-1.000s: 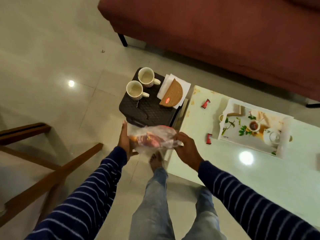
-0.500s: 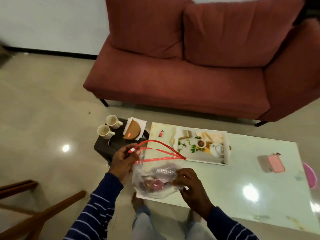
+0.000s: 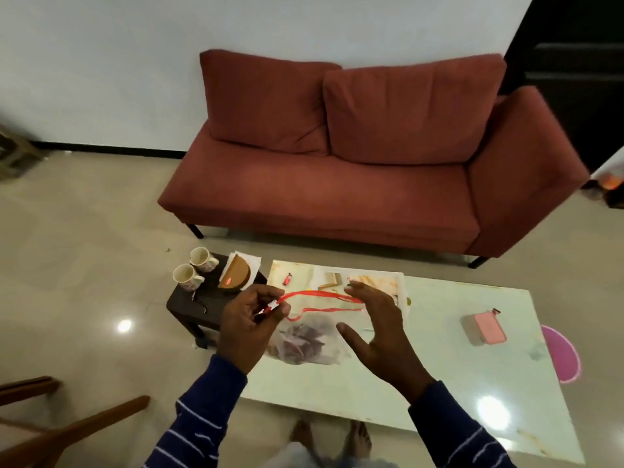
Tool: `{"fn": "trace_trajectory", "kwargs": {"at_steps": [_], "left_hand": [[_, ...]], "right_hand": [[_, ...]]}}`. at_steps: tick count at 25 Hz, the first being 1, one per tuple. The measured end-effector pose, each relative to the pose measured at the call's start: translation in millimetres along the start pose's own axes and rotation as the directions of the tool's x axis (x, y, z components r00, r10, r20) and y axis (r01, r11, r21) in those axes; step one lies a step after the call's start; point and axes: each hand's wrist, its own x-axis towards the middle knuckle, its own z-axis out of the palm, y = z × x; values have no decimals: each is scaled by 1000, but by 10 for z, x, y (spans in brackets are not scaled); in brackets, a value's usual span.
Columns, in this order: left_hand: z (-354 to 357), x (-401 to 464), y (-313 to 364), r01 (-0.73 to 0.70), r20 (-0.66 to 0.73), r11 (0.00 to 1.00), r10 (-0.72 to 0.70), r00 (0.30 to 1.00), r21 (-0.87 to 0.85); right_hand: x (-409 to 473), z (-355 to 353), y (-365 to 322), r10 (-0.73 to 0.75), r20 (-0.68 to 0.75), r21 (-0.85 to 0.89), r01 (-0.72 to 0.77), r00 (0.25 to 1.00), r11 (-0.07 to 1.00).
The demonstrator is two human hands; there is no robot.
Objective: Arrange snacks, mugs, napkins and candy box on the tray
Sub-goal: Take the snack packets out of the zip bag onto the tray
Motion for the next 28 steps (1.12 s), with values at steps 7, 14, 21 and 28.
{"fn": "trace_trajectory", "kwargs": {"at_steps": [7,14,21,28], "left_hand": [[-286,-107,94,-79,20,997,79,997,17],[-663,-155,-215,-178,228,904,93,969,389],[-681,-181,-419,-482,694,656,-90,714,581],[-466,-247,-327,-298,519,702,-119,846,646]], "right_hand": [[378,162,-290,61,186,-214,-21,981,977],[426,135,-551,73,327,-227,3,942,974],[413,107,-801,185,477,-299,-39,859,953],[309,-64,-928,261,408,-274,-156,875,949]]}}
